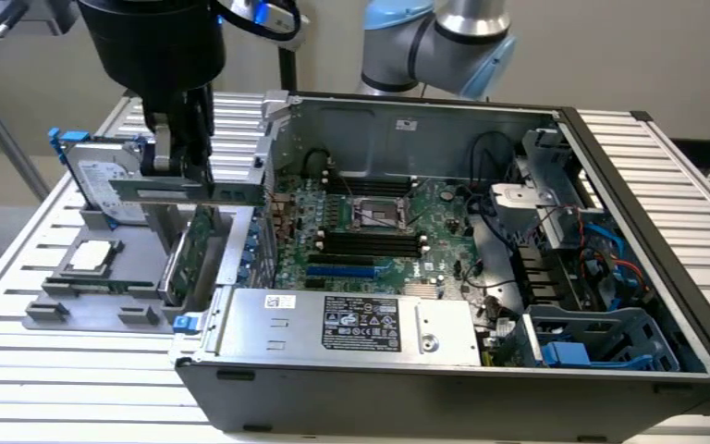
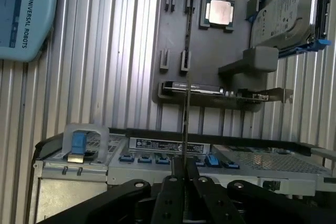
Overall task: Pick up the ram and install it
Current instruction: 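Pick up the ram and move it above insertion slot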
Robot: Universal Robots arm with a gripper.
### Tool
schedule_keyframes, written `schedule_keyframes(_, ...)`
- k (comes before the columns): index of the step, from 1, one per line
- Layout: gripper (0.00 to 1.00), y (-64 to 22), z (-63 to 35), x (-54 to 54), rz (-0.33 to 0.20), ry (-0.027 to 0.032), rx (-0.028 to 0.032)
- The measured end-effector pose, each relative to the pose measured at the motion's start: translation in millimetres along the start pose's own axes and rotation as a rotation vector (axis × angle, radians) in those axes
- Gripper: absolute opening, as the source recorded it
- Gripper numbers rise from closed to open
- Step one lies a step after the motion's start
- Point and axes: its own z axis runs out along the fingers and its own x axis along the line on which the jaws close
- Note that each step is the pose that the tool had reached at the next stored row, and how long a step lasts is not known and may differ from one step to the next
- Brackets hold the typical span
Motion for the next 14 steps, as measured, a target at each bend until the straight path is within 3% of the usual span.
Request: schedule_keyframes(14,0.00,-63.6,-0.4,2.5,0.002,-0.0015,-0.0199)
